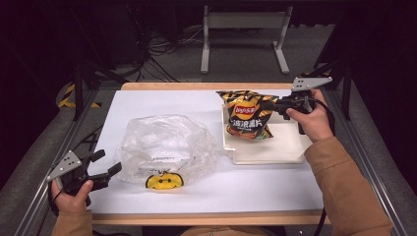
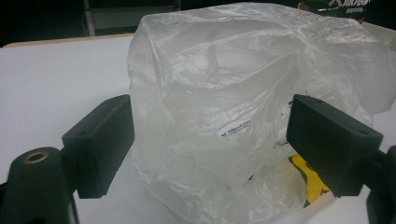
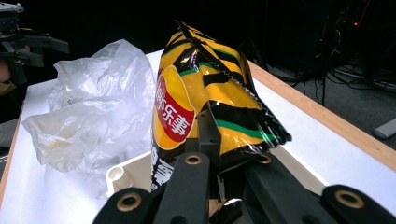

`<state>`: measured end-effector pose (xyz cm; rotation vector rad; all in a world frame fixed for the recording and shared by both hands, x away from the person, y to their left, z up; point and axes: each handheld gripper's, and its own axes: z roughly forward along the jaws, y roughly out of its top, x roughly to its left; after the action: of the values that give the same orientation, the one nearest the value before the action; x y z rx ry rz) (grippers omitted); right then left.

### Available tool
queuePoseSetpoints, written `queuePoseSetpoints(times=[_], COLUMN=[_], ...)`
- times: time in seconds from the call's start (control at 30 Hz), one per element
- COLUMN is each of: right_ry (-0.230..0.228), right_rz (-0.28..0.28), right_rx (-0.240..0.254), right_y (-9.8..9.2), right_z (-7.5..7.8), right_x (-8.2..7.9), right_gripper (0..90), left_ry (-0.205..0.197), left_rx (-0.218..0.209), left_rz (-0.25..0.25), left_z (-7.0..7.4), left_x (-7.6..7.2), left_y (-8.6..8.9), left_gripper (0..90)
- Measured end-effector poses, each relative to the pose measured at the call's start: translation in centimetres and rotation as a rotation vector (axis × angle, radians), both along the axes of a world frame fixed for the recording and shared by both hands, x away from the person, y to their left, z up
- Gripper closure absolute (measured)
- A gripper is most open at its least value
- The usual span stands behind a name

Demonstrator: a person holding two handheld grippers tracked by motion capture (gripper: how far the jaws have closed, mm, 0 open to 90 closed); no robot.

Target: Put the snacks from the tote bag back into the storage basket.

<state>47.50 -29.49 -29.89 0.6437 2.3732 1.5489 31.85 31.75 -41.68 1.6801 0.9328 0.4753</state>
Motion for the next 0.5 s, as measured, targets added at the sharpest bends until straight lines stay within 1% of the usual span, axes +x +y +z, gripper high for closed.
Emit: queuePoseSetpoints(times=[0.13, 0.27, 0.5], right_ry=[0.015, 0.034, 0.05], right_rz=[0.003, -0.001, 0.003], right_rx=[-0.008, 0.0, -0.004], right_y=[0.2, 0.1, 0.0], right_z=[-0.6, -1.1, -1.6], right_x=[0.5, 0.9, 1.5], right_gripper=[90.0, 89.9, 89.7], left_ry=[0.001, -0.002, 0.004], left_rx=[-0.002, -0.002, -0.003], left_rz=[0.006, 0.012, 0.021], left_z=[0.0, -0.1, -0.2], left_x=[-0.2, -0.5, -0.9], left_y=[0.1, 0.4, 0.6], left_gripper=[15.9, 15.8, 15.6])
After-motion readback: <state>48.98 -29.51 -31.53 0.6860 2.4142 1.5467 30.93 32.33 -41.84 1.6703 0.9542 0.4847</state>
